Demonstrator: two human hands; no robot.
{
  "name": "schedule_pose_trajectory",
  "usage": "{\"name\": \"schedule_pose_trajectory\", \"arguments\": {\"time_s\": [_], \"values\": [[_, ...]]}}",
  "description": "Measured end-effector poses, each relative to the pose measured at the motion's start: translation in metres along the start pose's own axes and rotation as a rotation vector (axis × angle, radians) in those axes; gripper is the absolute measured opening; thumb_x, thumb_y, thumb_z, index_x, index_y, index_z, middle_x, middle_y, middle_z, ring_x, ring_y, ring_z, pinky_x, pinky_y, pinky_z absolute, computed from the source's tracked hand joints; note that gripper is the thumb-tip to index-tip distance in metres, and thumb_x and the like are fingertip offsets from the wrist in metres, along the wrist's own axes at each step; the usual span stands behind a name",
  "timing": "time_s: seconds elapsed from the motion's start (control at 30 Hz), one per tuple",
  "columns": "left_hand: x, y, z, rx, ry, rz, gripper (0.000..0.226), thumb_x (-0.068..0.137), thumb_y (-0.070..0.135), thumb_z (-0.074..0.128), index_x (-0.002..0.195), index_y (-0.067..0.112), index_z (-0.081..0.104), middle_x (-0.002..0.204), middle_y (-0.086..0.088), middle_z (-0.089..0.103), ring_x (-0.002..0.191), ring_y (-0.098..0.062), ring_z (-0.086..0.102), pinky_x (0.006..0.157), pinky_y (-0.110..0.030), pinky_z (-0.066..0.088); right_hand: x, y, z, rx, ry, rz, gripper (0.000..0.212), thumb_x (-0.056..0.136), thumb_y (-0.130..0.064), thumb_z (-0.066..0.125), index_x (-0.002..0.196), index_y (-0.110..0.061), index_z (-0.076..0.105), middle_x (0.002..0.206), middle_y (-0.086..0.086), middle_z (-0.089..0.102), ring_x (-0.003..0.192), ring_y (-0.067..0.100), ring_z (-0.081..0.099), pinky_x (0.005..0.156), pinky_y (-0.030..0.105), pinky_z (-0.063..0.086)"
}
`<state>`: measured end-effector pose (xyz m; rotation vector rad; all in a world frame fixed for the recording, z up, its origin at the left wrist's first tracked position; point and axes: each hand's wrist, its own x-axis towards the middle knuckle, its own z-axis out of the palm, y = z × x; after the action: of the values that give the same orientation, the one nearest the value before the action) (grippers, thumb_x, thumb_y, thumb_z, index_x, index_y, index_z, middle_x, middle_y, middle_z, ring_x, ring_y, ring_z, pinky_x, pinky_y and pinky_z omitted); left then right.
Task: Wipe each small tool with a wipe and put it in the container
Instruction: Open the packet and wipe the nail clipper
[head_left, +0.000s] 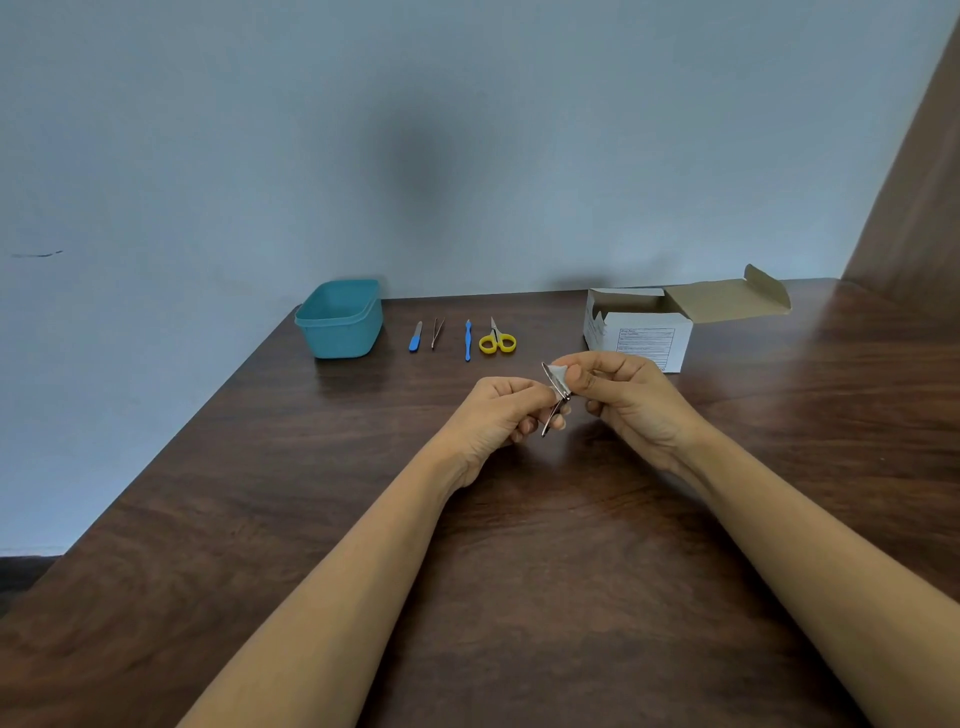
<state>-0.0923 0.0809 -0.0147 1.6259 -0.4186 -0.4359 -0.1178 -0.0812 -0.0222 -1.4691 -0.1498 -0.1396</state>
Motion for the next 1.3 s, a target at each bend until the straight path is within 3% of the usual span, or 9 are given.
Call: {"name": "schedule_pose_trajectory", "arguments": {"time_s": [0.23, 0.4, 0.6, 0.67, 0.73, 0.87, 0.97, 1.2, 1.3], "values": [[0.0, -0.001, 0.0, 0.017, -0.022, 0.005, 0.023, 0.094, 0.023, 0.057, 0.082, 0.01, 0.071, 0.065, 0.002, 0.065, 0.048, -0.002, 0.038, 0.049, -0.014, 0.03, 0.002, 0.004, 0.0, 0.043, 0.001, -0.019, 0.013, 0.069, -0.024, 0.072, 0.08, -0.022, 0.078, 0.076, -0.005, 0.071, 0.07, 0.009, 0.047, 0.064, 0.024, 0.03], [0.0, -0.001, 0.0, 0.027, -0.029, -0.003, 0.024, 0.094, 0.025, 0.057, 0.085, 0.008, 0.071, 0.067, 0.0, 0.066, 0.049, -0.002, 0.04, 0.05, -0.016, 0.031, 0.004, 0.008, -0.003, 0.024, -0.041, -0.047, 0.036, 0.06, -0.041, 0.082, 0.088, -0.019, 0.078, 0.084, 0.002, 0.072, 0.08, 0.018, 0.049, 0.067, 0.025, 0.033], [0.002, -0.001, -0.001, -0.007, 0.022, -0.009, 0.022, 0.093, 0.019, 0.056, 0.084, 0.006, 0.071, 0.065, 0.002, 0.065, 0.046, -0.002, 0.039, 0.049, -0.015, 0.03, 0.002, 0.002, -0.004, -0.08, -0.056, -0.083, 0.018, 0.08, -0.01, 0.069, 0.096, -0.004, 0.072, 0.086, 0.002, 0.073, 0.076, 0.005, 0.063, 0.066, 0.013, 0.045], [0.002, -0.001, -0.002, -0.028, 0.028, -0.023, 0.022, 0.093, 0.019, 0.056, 0.085, 0.006, 0.072, 0.065, 0.002, 0.064, 0.046, -0.002, 0.039, 0.049, -0.013, 0.031, 0.002, 0.002, -0.005, -0.099, -0.065, -0.087, 0.018, 0.08, -0.008, 0.068, 0.097, -0.002, 0.07, 0.084, -0.001, 0.073, 0.075, 0.001, 0.063, 0.066, 0.011, 0.046], [0.002, -0.001, -0.003, -0.033, 0.023, -0.025, 0.021, 0.093, 0.019, 0.057, 0.085, 0.007, 0.072, 0.066, 0.002, 0.064, 0.047, -0.002, 0.039, 0.049, -0.013, 0.031, 0.003, 0.003, -0.006, -0.108, -0.072, -0.088, 0.018, 0.076, -0.014, 0.071, 0.092, -0.006, 0.071, 0.086, -0.001, 0.073, 0.08, 0.005, 0.065, 0.074, 0.015, 0.048], [0.002, -0.002, -0.003, -0.015, -0.001, -0.014, 0.021, 0.092, 0.021, 0.059, 0.083, 0.008, 0.072, 0.067, 0.002, 0.066, 0.048, -0.002, 0.04, 0.05, -0.014, 0.032, 0.004, 0.004, -0.009, -0.192, -0.158, -0.111, 0.019, 0.08, -0.025, 0.069, 0.09, -0.01, 0.07, 0.094, 0.01, 0.069, 0.096, 0.022, 0.062, 0.098, 0.036, 0.046], [0.002, -0.002, -0.003, 0.013, -0.015, -0.003, 0.021, 0.093, 0.021, 0.059, 0.084, 0.006, 0.071, 0.067, 0.002, 0.067, 0.049, -0.002, 0.041, 0.049, -0.014, 0.032, 0.007, 0.009, -0.01, -0.353, -0.197, -0.181, 0.025, 0.087, -0.035, 0.063, 0.088, -0.01, 0.067, 0.093, 0.004, 0.064, 0.096, 0.02, 0.06, 0.096, 0.04, 0.045], [0.004, -0.005, -0.002, 0.055, -0.008, 0.022, 0.02, 0.092, 0.024, 0.06, 0.086, 0.009, 0.072, 0.071, 0.001, 0.069, 0.051, -0.002, 0.04, 0.048, -0.014, 0.033, 0.004, 0.015, -0.004, -0.617, -0.15, -0.345, 0.025, 0.098, -0.027, 0.044, 0.086, -0.011, 0.058, 0.091, -0.002, 0.051, 0.085, 0.008, 0.052, 0.081, 0.021, 0.041], [0.004, -0.004, -0.002, 0.05, -0.017, 0.017, 0.022, 0.093, 0.025, 0.059, 0.088, 0.009, 0.072, 0.072, 0.001, 0.069, 0.051, -0.002, 0.041, 0.049, -0.015, 0.033, 0.005, 0.017, 0.0, -0.658, -0.106, -0.406, 0.031, 0.098, -0.034, 0.039, 0.082, -0.014, 0.056, 0.088, -0.005, 0.049, 0.085, 0.012, 0.051, 0.08, 0.025, 0.042]]}}
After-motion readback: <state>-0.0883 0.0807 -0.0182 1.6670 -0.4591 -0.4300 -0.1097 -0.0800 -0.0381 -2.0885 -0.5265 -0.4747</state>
